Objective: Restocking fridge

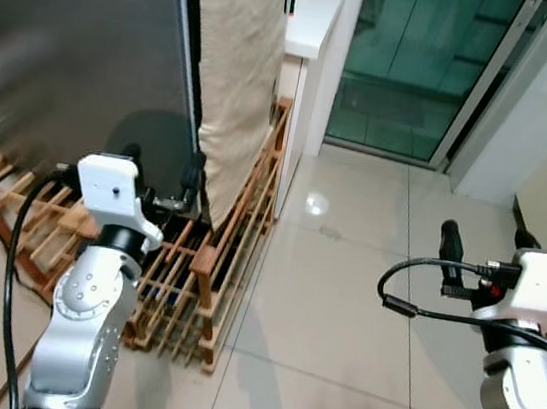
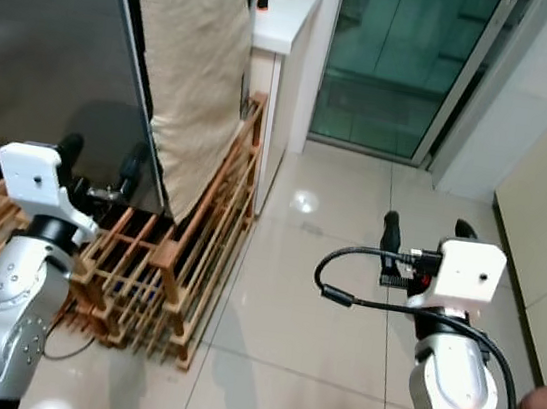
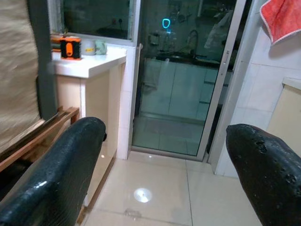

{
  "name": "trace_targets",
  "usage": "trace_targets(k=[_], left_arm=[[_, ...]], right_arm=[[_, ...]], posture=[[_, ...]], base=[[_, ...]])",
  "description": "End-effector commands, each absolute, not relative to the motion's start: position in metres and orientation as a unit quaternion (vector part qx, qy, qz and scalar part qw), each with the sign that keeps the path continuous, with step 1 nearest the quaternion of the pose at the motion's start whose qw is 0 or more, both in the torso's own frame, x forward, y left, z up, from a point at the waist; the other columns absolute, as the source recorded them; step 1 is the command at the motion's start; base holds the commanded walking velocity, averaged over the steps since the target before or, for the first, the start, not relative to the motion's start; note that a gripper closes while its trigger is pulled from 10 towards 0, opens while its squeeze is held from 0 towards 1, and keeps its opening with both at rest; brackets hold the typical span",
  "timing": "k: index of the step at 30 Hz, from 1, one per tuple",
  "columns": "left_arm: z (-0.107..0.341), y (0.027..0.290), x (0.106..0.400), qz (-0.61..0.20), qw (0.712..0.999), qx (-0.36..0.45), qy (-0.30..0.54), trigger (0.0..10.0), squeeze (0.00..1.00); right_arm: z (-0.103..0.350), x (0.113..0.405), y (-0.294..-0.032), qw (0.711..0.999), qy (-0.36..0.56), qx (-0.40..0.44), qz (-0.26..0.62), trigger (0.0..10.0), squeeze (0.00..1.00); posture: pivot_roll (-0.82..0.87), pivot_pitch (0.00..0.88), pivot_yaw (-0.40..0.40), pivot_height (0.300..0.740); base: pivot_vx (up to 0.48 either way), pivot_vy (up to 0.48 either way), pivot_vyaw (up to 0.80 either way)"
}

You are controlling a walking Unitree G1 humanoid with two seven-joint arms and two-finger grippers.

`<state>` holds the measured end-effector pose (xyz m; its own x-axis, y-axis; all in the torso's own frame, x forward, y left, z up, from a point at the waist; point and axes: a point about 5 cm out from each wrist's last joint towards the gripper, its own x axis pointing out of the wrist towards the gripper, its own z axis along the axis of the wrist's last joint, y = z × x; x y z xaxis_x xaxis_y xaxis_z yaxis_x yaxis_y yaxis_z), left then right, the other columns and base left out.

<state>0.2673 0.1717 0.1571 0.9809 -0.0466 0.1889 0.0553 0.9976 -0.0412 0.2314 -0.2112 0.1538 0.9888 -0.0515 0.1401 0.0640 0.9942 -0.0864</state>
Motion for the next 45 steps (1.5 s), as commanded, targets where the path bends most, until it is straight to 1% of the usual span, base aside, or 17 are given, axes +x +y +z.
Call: trace_targets(k=[1,4,16,21,25,26,27,29,32,40,45], left_arm=[[0.158,0.167,0.271,-0.030,0.995,-0.023,-0.093,10.0,0.00],[0.167,0.164,0.278,-0.034,0.993,-0.041,-0.105,10.0,0.00],[0.169,0.173,0.284,0.000,0.994,-0.050,-0.099,10.0,0.00],[0.170,0.171,0.289,-0.004,0.994,-0.050,-0.098,10.0,0.00],[0.173,0.171,0.305,-0.008,0.995,-0.046,-0.093,10.0,0.00],[0.177,0.166,0.314,-0.016,0.994,-0.047,-0.098,10.0,0.00],[0.177,0.166,0.314,-0.016,0.994,-0.047,-0.098,10.0,0.00],[0.183,0.158,0.328,-0.028,0.993,-0.047,-0.105,10.0,0.00],[0.189,0.152,0.336,-0.038,0.992,-0.049,-0.112,10.0,0.00],[0.195,0.150,0.338,-0.060,0.989,-0.058,-0.120,10.0,0.00],[0.188,0.144,0.328,-0.086,0.989,-0.060,-0.108,10.0,0.00]], right_arm=[[0.154,0.235,-0.212,0.996,-0.067,-0.046,-0.031,10.0,0.00],[0.157,0.240,-0.211,0.996,-0.072,-0.046,-0.029,10.0,0.00],[0.156,0.249,-0.204,0.996,-0.073,-0.043,-0.013,10.0,0.00],[0.154,0.252,-0.202,0.997,-0.072,-0.041,-0.009,10.0,0.00],[0.153,0.254,-0.201,0.997,-0.071,-0.040,-0.007,10.0,0.00],[0.152,0.255,-0.200,0.997,-0.069,-0.039,-0.007,10.0,0.00],[0.152,0.255,-0.200,0.997,-0.069,-0.039,-0.007,10.0,0.00],[0.151,0.255,-0.199,0.997,-0.068,-0.038,-0.004,10.0,0.00],[0.149,0.255,-0.199,0.997,-0.065,-0.037,-0.006,10.0,0.00],[0.146,0.252,-0.199,0.998,-0.059,-0.035,-0.007,10.0,0.00],[0.143,0.250,-0.200,0.998,-0.053,-0.034,-0.009,10.0,0.00]], posture=[[-0.19,0.000,0.009,0.740],[-0.19,0.000,0.015,0.740],[-0.18,0.000,0.015,0.740],[-0.18,0.000,0.016,0.740],[-0.18,0.000,0.016,0.740],[-0.18,0.000,0.016,0.740],[-0.18,0.000,0.016,0.740],[-0.18,0.000,0.022,0.740],[-0.18,0.000,0.022,0.740],[-0.19,0.000,0.027,0.740],[-0.19,0.000,0.027,0.740]], base=[[0.322,-0.352,0.00],[0.224,-0.226,0.00],[0.000,0.000,0.00],[0.000,0.000,0.00],[0.000,0.000,0.00],[0.000,0.000,0.00],[0.000,0.000,0.00],[0.000,0.000,0.00],[0.000,0.000,0.00],[0.000,0.000,0.00],[0.000,0.000,0.00]])
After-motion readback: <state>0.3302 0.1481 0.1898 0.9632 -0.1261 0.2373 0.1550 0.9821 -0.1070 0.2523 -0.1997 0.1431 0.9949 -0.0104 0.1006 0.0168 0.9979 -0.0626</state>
